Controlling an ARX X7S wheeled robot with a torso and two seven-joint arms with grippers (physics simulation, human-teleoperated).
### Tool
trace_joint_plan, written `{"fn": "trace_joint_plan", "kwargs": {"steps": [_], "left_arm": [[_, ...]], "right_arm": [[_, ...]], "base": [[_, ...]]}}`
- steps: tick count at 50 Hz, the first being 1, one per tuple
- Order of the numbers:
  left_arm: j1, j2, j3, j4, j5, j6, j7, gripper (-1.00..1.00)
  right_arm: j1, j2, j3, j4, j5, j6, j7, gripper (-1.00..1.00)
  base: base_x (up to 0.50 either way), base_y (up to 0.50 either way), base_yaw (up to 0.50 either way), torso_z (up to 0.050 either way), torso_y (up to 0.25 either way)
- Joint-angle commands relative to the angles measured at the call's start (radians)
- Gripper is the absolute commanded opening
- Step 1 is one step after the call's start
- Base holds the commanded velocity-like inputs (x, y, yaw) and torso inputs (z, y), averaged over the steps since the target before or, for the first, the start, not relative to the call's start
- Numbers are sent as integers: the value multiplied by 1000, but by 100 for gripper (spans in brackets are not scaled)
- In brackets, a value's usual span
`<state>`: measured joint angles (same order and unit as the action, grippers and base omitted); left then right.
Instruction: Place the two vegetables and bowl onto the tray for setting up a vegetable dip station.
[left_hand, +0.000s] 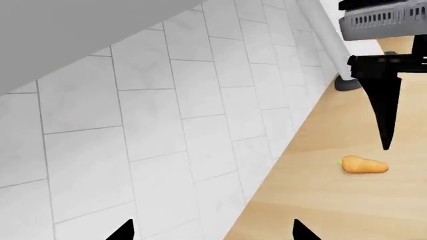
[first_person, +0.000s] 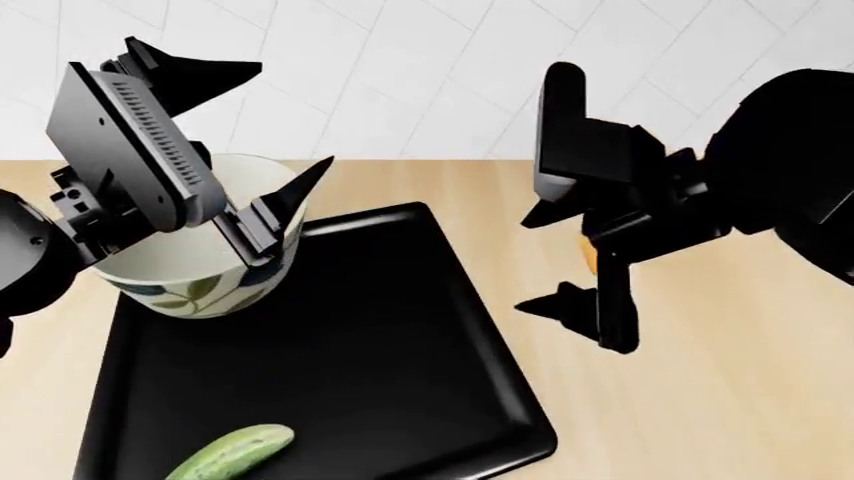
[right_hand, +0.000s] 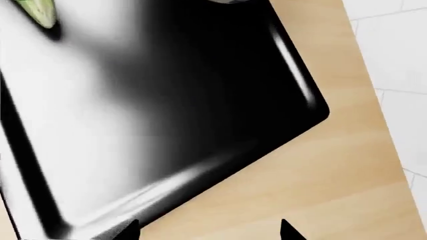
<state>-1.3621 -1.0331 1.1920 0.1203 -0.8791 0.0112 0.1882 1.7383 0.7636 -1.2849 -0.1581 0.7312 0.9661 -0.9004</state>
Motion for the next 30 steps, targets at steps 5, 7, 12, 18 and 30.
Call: {"fn": "trace_joint_plan", "kwargs": {"steps": [5, 7, 12, 18, 30], "left_arm": [[0, -2, -3, 2, 0, -5, 5, 100], [1, -3, -4, 3, -1, -5, 4, 100], [8, -1, -4, -2, 1, 3, 4, 100], [13, -3, -6, -4, 0, 6, 4, 100], [19, -6, -9, -1, -2, 8, 1, 100]], "right_arm": [[37, -137, -133, 487, -261, -273, -122, 100], [50, -168, -162, 594, -312, -336, -150, 100], [74, -234, -204, 800, -397, -468, -191, 100], [96, -290, -239, 927, -448, -489, -210, 100], [83, -345, -227, 1049, -422, -337, -195, 100]], "base": [[0, 0, 0, 0, 0], [0, 0, 0, 0, 0], [0, 0, 0, 0, 0], [0, 0, 0, 0, 0], [0, 0, 0, 0, 0]]}}
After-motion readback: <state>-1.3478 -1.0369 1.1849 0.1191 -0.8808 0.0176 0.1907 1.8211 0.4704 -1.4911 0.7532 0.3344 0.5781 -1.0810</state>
